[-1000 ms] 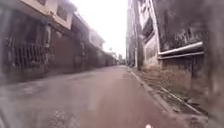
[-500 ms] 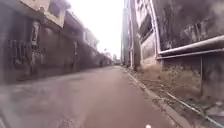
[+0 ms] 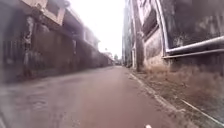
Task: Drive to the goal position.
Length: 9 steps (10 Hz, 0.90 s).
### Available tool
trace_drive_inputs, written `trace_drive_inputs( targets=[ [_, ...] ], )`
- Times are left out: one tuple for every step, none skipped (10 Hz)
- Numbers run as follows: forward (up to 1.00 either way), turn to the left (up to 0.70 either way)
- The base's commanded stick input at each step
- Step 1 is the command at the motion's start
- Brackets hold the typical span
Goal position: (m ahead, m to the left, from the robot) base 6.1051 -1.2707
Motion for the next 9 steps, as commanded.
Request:
trace_drive_inputs(
  targets=[
    [1.00,0.00],
    [1.00,0.00],
    [1.00,0.00],
    [1.00,0.00],
    [1.00,0.00],
    [1.00,0.00],
    [1.00,0.00],
    [1.00,0.00],
    [1.00,0.00]
  ],
)
